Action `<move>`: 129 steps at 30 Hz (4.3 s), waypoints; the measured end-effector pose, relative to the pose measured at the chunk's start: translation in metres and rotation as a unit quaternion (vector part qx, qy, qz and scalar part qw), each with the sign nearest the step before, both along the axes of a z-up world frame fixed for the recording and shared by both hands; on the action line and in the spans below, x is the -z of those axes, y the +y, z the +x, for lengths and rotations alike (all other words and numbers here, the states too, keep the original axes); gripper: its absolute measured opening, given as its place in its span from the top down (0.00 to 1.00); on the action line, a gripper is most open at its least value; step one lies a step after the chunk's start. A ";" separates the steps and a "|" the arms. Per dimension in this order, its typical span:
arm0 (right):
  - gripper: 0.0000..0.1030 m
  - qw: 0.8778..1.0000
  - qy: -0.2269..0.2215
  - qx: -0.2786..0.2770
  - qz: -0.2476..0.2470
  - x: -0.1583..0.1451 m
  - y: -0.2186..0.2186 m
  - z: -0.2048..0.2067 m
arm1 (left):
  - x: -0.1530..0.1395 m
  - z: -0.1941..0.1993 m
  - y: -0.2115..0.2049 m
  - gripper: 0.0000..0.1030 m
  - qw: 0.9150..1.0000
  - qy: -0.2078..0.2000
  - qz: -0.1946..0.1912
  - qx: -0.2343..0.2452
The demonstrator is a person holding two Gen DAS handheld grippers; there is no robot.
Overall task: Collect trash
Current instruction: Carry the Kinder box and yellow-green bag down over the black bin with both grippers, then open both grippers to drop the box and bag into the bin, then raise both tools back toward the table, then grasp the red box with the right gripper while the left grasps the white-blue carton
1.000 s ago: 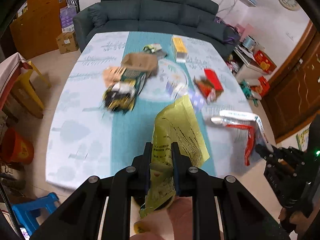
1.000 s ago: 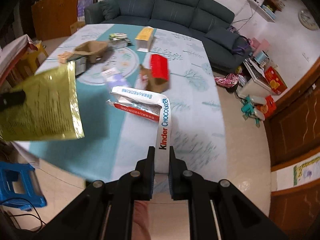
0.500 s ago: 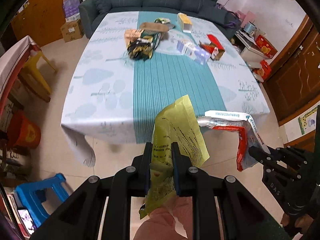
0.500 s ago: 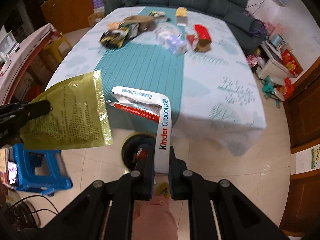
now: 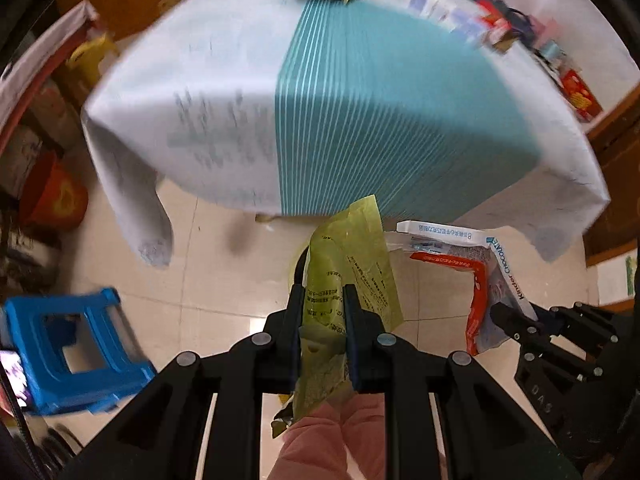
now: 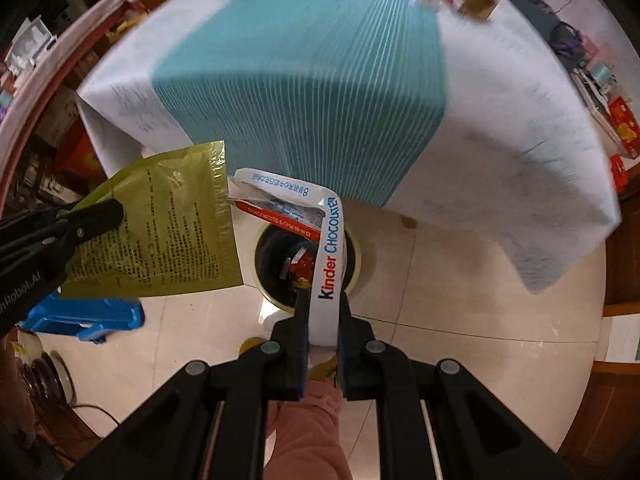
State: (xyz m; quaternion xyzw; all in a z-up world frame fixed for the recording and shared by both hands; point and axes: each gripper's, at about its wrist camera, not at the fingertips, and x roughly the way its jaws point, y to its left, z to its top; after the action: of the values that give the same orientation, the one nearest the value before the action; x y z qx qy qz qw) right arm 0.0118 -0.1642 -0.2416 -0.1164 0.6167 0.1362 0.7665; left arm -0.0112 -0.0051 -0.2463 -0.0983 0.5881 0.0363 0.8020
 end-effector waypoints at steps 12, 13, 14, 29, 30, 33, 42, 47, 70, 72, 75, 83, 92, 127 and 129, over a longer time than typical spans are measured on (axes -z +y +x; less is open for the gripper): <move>0.89 0.999 0.032 0.035 0.003 0.184 0.002 0.038 | 0.184 0.038 -0.010 0.84 0.996 0.032 -0.012 -0.080; 0.89 0.999 0.035 0.035 0.005 0.199 0.003 0.041 | 0.200 0.042 -0.011 0.84 0.996 0.036 -0.010 -0.084; 0.89 0.999 0.037 0.035 0.007 0.213 0.005 0.043 | 0.209 0.044 -0.011 0.84 0.996 0.038 -0.008 -0.083; 0.48 0.991 0.087 0.073 0.072 0.302 0.005 0.068 | 0.269 0.062 -0.022 0.34 0.996 0.032 -0.010 -0.083; 0.44 0.991 0.083 0.071 0.074 0.301 0.003 0.067 | 0.268 0.062 -0.021 0.33 0.996 0.033 -0.013 -0.086; 0.44 0.992 0.076 0.066 0.077 0.294 -0.005 0.070 | 0.264 0.060 -0.014 0.33 0.995 0.034 -0.016 -0.092; 0.44 0.993 0.073 0.058 0.071 0.285 -0.009 0.061 | 0.247 0.044 0.000 0.27 0.996 0.029 0.011 -0.087; 0.44 0.992 0.075 0.067 0.078 0.277 -0.010 0.060 | 0.240 0.038 0.001 0.24 0.995 0.030 0.021 -0.088; 0.44 0.995 0.043 0.035 0.079 0.120 0.001 0.025 | 0.052 0.001 -0.007 0.21 0.999 -0.014 0.001 -0.041; 0.44 0.996 0.035 0.031 0.082 0.091 0.001 0.020 | 0.023 -0.003 -0.009 0.21 0.999 -0.026 0.001 -0.031; 0.44 0.995 0.019 0.027 0.089 0.048 -0.002 0.011 | -0.021 -0.008 -0.010 0.20 0.999 -0.047 0.005 -0.014; 0.44 0.993 -0.028 0.049 0.104 -0.056 -0.013 -0.002 | -0.123 -0.012 0.000 0.20 0.993 -0.112 0.022 0.001; 0.44 0.981 -0.128 0.082 0.122 -0.156 -0.025 -0.006 | -0.229 -0.014 0.010 0.16 0.978 -0.206 0.036 0.020; 0.33 0.987 -0.115 -0.001 0.112 -0.143 -0.099 0.293 | -0.192 0.263 -0.076 0.15 0.992 -0.096 -0.031 -0.079; 0.29 0.989 -0.105 -0.027 0.099 -0.128 -0.092 0.309 | -0.182 0.276 -0.075 0.15 0.989 -0.089 -0.029 -0.114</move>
State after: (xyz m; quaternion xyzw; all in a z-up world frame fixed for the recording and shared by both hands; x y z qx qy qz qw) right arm 0.3208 -0.2558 -0.1136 -0.0707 0.5128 0.2042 0.8309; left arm 0.2649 -0.0804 -0.0643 -0.1906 0.4997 0.1016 0.8388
